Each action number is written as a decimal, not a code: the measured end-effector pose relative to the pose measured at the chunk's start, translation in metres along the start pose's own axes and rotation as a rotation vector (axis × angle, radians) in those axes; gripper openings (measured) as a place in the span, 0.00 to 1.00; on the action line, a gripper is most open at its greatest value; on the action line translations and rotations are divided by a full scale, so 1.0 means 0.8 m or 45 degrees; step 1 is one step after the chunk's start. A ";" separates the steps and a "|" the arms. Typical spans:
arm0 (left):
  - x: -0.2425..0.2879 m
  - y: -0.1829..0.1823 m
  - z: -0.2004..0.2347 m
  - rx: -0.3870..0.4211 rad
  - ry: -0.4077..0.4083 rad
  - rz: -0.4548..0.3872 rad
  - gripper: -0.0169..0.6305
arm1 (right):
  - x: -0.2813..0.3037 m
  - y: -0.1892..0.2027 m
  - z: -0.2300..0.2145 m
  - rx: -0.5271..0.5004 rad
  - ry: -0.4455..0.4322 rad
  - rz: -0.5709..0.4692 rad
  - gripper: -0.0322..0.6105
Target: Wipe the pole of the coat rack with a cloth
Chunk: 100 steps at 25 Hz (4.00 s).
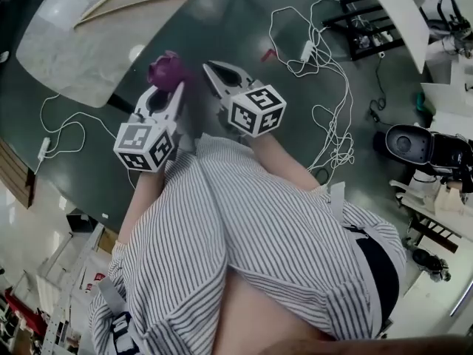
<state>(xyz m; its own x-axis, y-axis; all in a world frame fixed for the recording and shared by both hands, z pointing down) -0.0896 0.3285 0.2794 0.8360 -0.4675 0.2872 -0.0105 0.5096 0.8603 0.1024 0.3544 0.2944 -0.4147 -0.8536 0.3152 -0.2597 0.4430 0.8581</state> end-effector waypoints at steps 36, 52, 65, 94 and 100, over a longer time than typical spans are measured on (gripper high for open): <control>0.187 -0.202 0.294 0.036 0.135 0.026 0.15 | 0.319 -0.158 -0.084 0.011 0.098 -0.061 0.07; 0.217 -0.216 0.285 0.024 0.082 0.002 0.15 | 0.320 -0.189 -0.117 -0.022 0.064 -0.056 0.07; 0.258 -0.214 0.273 0.037 0.030 0.076 0.15 | 0.311 -0.198 -0.163 0.000 0.090 0.003 0.07; 0.402 -0.200 0.320 -0.081 0.128 0.247 0.15 | 0.354 -0.162 -0.283 0.198 0.254 0.141 0.07; 0.407 -0.188 0.329 -0.132 0.132 0.277 0.15 | 0.356 -0.142 -0.285 0.246 0.272 0.183 0.07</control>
<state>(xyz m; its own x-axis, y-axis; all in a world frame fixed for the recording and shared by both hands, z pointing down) 0.0397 -0.0903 0.3541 0.8721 -0.2650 0.4113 -0.1445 0.6636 0.7340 0.2123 -0.0011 0.3792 -0.2721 -0.8078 0.5228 -0.3810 0.5894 0.7124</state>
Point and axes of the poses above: the fingertips, and each gripper's own axes: x forward along the fingers, z to its left, y out of its underside, the point moved 10 cm from there along -x, backward along the fingers, and after that the axes turned 1 degree about y, right-handed, at the moved point
